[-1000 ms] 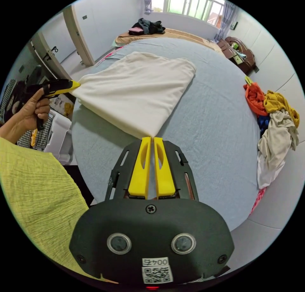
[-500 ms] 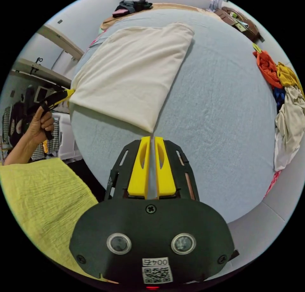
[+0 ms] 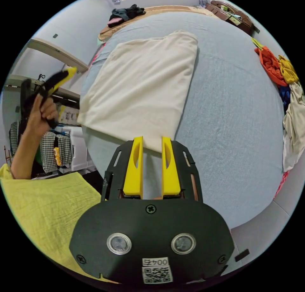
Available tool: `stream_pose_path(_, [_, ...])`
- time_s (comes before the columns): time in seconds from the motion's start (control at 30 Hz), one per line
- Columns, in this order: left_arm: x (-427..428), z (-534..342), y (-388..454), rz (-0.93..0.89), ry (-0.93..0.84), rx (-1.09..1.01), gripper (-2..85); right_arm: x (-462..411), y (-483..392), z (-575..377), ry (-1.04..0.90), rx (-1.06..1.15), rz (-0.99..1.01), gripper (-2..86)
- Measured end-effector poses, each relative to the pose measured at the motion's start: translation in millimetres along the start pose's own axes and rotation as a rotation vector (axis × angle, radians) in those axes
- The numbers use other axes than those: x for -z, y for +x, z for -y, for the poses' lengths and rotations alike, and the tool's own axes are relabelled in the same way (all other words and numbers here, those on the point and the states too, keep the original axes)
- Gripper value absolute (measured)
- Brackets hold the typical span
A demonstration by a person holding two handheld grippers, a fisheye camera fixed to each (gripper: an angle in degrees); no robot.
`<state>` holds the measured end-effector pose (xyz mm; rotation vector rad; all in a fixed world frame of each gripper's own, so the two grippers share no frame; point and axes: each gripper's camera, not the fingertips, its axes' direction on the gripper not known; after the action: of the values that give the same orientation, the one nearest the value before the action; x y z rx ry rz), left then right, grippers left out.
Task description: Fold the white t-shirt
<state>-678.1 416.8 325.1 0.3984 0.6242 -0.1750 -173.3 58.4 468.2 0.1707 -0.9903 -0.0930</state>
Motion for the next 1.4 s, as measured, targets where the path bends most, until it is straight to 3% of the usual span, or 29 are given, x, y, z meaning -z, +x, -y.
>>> stream_pose_path(0.27, [-93.3,79.2,30.6,0.157,-0.133,-0.112,2.1,29.0,28.2,1.8,0.008,-0.014,-0.002,9.4])
stream_pose_path(0.43, [-126.9,99.9,25.6,0.206,-0.185,-0.101,1.9,99.3,105.6,36.9,0.201,-0.136,0.183,8.6])
stream_pose_path(0.63, [-141.5,101.2,27.0,0.203,-0.100,-0.140,1.4,131.7,218.8,125.4,0.255,-0.308,0.562,11.0])
stream_pose_path(0.73, [-145.6,108.9,20.7,0.149,-0.087,-0.109,1.3,129.6,257.1,162.0,0.256,-0.367,0.641,12.3])
stream_pose_path(1.07, [-160.7,135.0,22.8,0.127,-0.074,-0.136,0.9,108.7,298.2,230.6,0.154,-0.382,0.708,14.8])
stream_pose_path(1.27, [-168.1,149.7,25.7,0.132,-0.071,-0.141,0.9,105.5,290.7,253.9,0.139,-0.331,0.821,9.1])
stream_pose_path(1.4, [-171.9,157.1,27.7,0.136,-0.063,-0.154,0.8,125.8,263.6,265.3,0.191,-0.304,0.540,4.1])
